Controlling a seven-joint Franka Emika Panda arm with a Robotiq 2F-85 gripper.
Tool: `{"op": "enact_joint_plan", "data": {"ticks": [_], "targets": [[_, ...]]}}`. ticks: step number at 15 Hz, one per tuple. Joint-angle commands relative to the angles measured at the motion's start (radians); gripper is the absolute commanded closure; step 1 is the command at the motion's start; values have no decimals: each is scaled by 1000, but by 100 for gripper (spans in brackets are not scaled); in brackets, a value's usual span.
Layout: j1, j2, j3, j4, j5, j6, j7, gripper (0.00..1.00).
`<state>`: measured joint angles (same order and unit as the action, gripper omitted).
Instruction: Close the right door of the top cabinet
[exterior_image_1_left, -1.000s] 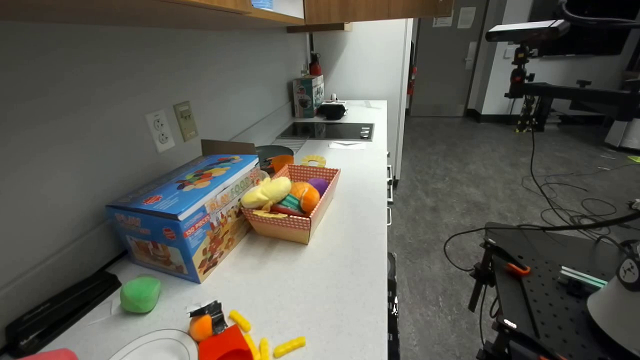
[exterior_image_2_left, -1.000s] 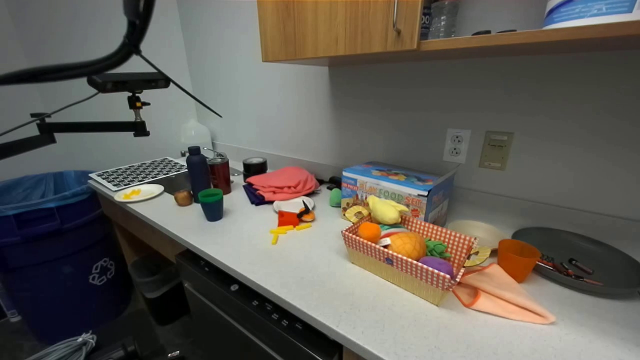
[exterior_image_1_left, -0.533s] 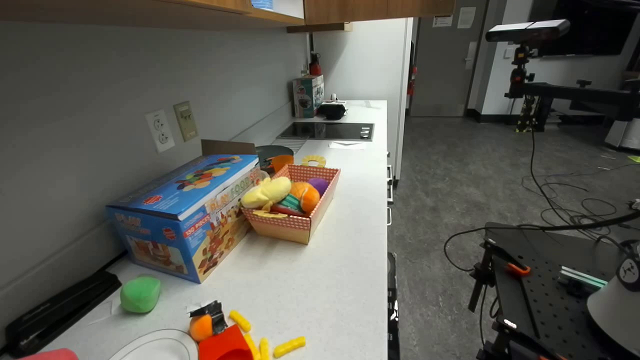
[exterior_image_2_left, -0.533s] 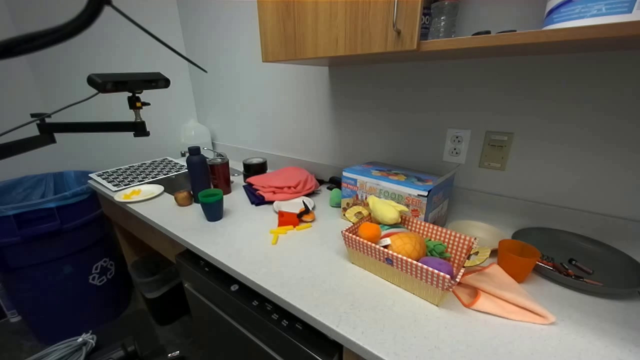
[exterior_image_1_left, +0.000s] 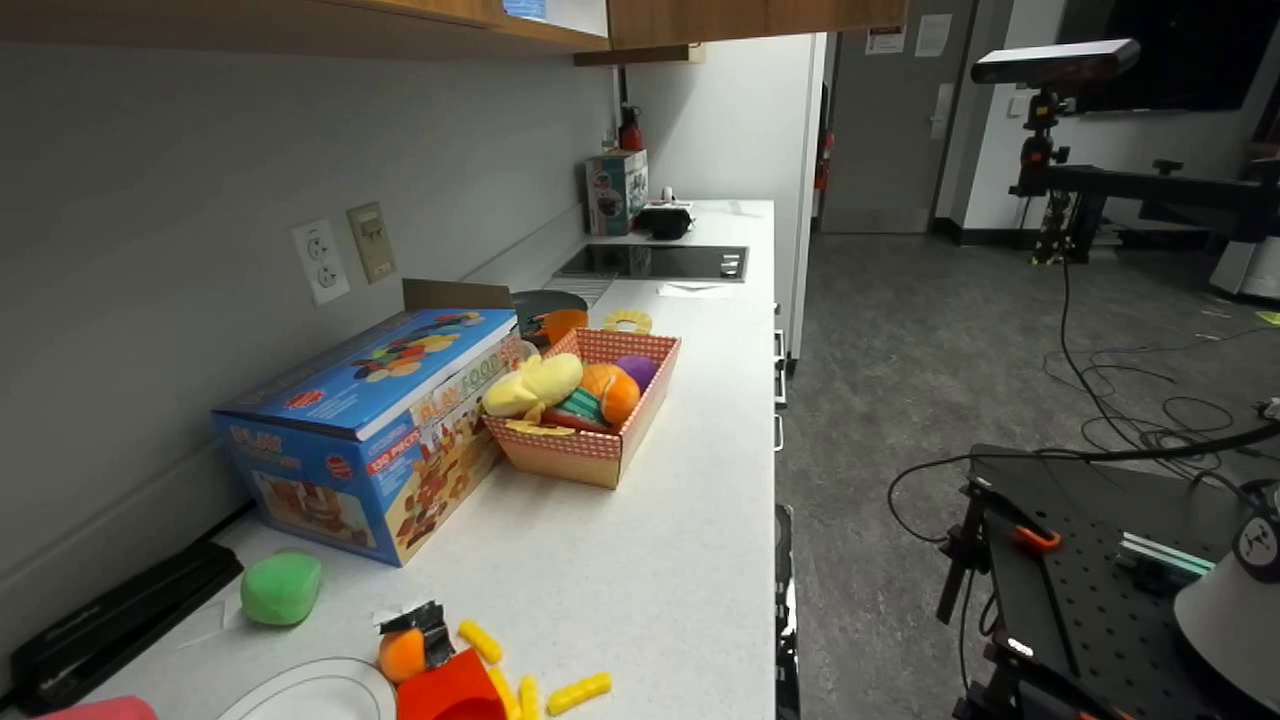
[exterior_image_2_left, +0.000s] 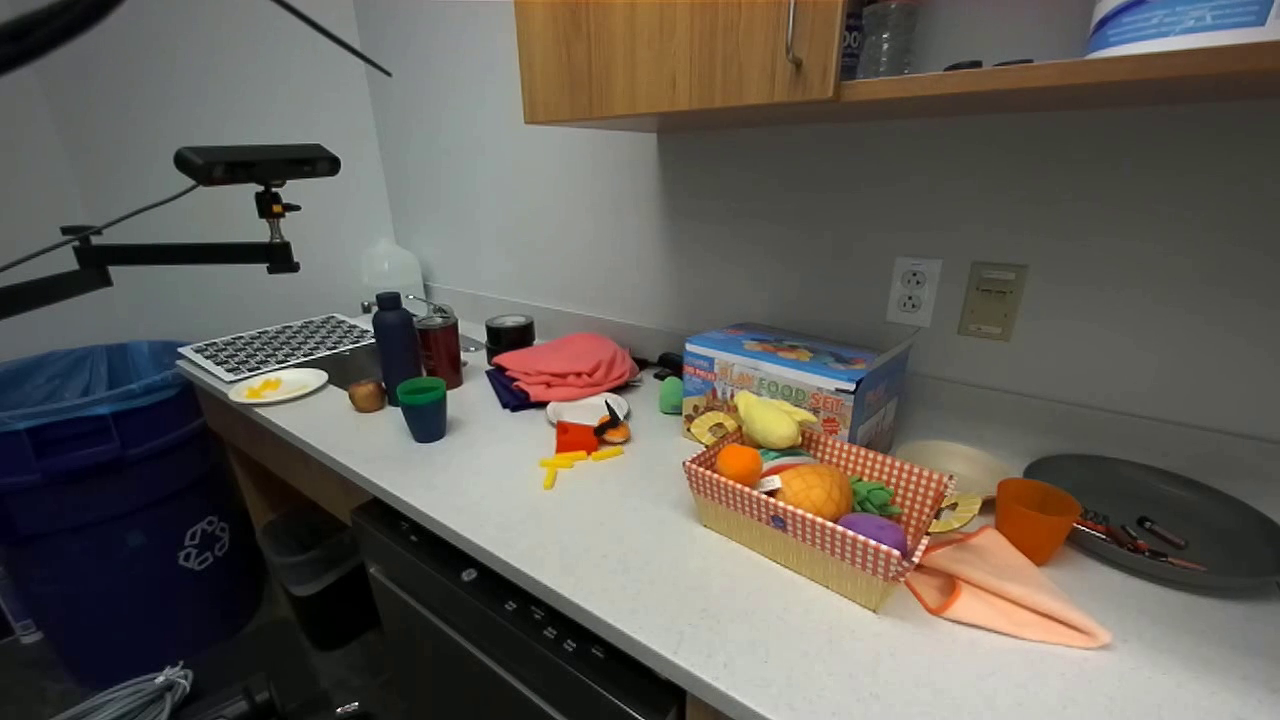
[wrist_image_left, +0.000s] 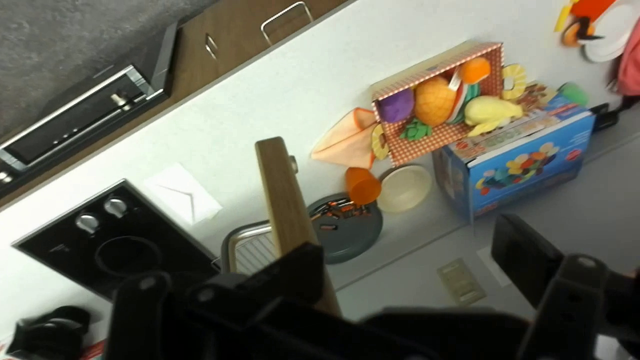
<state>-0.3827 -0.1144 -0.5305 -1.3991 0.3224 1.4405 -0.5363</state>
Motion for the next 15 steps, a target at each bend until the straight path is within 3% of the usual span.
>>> {"op": "enact_joint_plan", "data": {"ticks": [1, 12, 15], "targets": [[0, 63, -23, 79, 83, -139, -152, 0], [-87, 218, -11, 270, 102, -657, -606, 0], [3, 57, 114, 46, 20, -617, -553, 0]]}}
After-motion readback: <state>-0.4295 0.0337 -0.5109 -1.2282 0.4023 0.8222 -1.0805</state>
